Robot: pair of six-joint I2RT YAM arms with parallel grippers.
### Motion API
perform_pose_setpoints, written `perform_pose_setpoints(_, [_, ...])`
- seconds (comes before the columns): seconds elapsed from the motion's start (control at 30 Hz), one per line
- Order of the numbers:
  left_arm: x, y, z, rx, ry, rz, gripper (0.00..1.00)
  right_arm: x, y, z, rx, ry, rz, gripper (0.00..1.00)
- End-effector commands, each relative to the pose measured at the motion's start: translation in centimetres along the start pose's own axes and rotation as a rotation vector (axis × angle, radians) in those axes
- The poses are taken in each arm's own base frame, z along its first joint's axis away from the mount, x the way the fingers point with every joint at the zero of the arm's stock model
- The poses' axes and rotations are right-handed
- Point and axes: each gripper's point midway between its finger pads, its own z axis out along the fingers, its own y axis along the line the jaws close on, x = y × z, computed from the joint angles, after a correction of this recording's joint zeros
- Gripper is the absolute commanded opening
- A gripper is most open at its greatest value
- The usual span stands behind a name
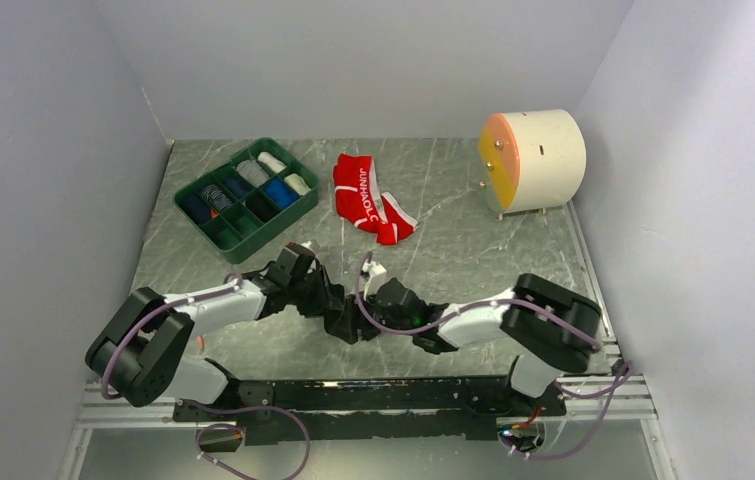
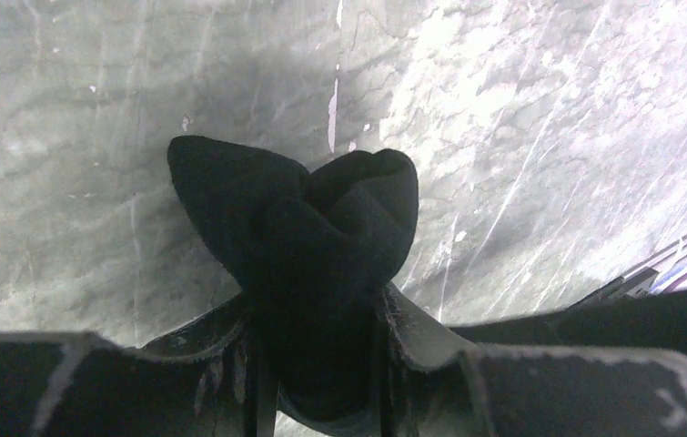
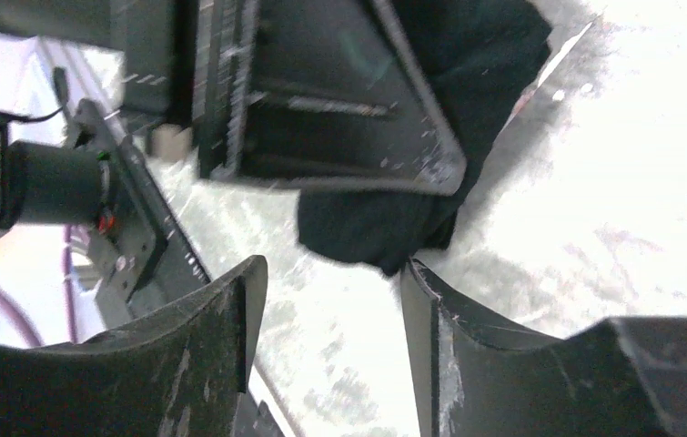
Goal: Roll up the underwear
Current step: Pick up the underwear from the center of the board, then place the underwear in the storage box.
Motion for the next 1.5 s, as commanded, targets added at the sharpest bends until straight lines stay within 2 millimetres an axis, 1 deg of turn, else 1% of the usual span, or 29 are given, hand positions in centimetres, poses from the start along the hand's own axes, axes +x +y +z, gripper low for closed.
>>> perform_pose_setpoints(0.0, [4.2,10.0,0.6,-0.353,0.106,0.074,0.15,-1.1,1.4,-3.2,-0.024,-0.040,-0.024,0.60])
perform_pose_setpoints(0.03, [4.2,9.7,0.7,-0.344,0.109,0.076,0.11,-1.4,1.2,-3.9,-0.011,-0.057,-0.026,0.60])
perform_pose_setpoints(0.1, [4.0,9.2,0.9,-0.321,0.114,0.081,0.05,-1.5,-0.2,-5.4,0.061,-0.079,-0.016,0.60])
perform_pose_setpoints(0.17, [3.7,8.3,1.0,-0.288,0.115,0.085,0.05,-2.0,-1.9,-7.0,0.155,-0.129,0.003,0.62])
perform_pose_setpoints(0.2, [3.6,7.5,1.0,-0.257,0.116,0.089,0.05,-2.7,-2.8,-7.9,0.206,-0.177,0.013,0.64])
perform_pose_setpoints(0.23, [3.2,6.9,1.0,-0.236,0.108,0.092,0.05,-2.5,-4.0,-8.5,0.259,-0.187,0.024,0.66])
perform_pose_setpoints(0.27, [3.0,5.8,0.9,-0.195,0.110,0.100,0.05,-2.8,-4.8,-9.3,0.298,-0.208,0.038,0.68])
perform_pose_setpoints(0.3, [2.3,4.4,0.8,-0.149,0.098,0.110,0.05,-2.8,-5.8,-9.9,0.342,-0.217,0.051,0.70])
perform_pose_setpoints(0.33, [1.9,3.6,0.6,-0.126,0.090,0.117,0.05,-2.7,-6.6,-10.4,0.380,-0.222,0.067,0.71])
perform_pose_setpoints(0.43, [-0.7,0.1,-0.6,-0.052,0.042,0.157,0.05,-2.5,-8.6,-11.5,0.462,-0.225,0.111,0.72])
perform_pose_setpoints(0.5, [-2.4,-1.5,-1.4,-0.023,0.012,0.171,0.05,-2.1,-9.3,-11.9,0.482,-0.224,0.132,0.72])
perform_pose_setpoints(0.57, [-4.2,-2.7,-2.2,0.007,-0.010,0.167,0.05,-2.0,-9.4,-12.0,0.476,-0.224,0.153,0.72])
perform_pose_setpoints(0.63, [-5.9,-3.4,-3.0,0.039,-0.015,0.152,0.05,-2.0,-9.3,-12.0,0.460,-0.224,0.163,0.72])
perform_pose_setpoints(0.77, [-9.8,-3.8,-4.4,0.034,-0.067,0.148,0.05,-2.1,-8.6,-11.6,0.426,-0.213,0.168,0.72])
perform_pose_setpoints(0.8, [-10.9,-3.8,-4.7,0.022,-0.085,0.150,0.05,-2.0,-8.6,-11.5,0.425,-0.205,0.165,0.72])
perform_pose_setpoints(0.9, [-14.7,-2.9,-6.1,-0.013,-0.134,0.125,0.05,-2.0,-8.4,-11.3,0.426,-0.177,0.151,0.72])
perform_pose_setpoints(1.0, [-19.0,-1.7,-7.7,-0.048,-0.197,0.086,0.05,-1.8,-8.2,-11.0,0.417,-0.142,0.131,0.72])
perform_pose_setpoints(1.07, [-21.7,-0.3,-8.5,-0.086,-0.234,0.051,0.05,-1.7,-8.1,-10.7,0.421,-0.112,0.120,0.72])
perform_pose_setpoints(1.17, [-25.2,1.9,-9.4,-0.130,-0.280,-0.027,0.05,-2.1,-7.5,-10.3,0.409,-0.085,0.100,0.72])
perform_pose_setpoints(1.2, [-26.2,2.8,-9.7,-0.151,-0.295,-0.060,0.05,-2.1,-7.4,-10.1,0.405,-0.075,0.092,0.72])
perform_pose_setpoints(1.27, [-28.0,4.1,-10.0,-0.157,-0.322,-0.107,0.05,-2.3,-7.1,-9.9,0.401,-0.064,0.082,0.72])
perform_pose_setpoints(1.3, [-28.7,4.7,-10.1,-0.161,-0.330,-0.132,0.05,-2.0,-7.3,-10.0,0.411,-0.045,0.074,0.72])
perform_pose_setpoints(1.33, [-29.5,5.8,-10.3,-0.168,-0.340,-0.163,0.05,-1.8,-7.4,-10.0,0.418,-0.030,0.070,0.72])
perform_pose_setpoints(1.37, [-30.1,6.8,-10.2,-0.174,-0.347,-0.188,0.05,-1.6,-7.5,-10.0,0.426,-0.017,0.064,0.72])
perform_pose_setpoints(1.47, [-31.2,8.7,-10.2,-0.175,-0.339,-0.241,0.05,-1.1,-8.3,-10.3,0.462,0.010,0.056,0.72])
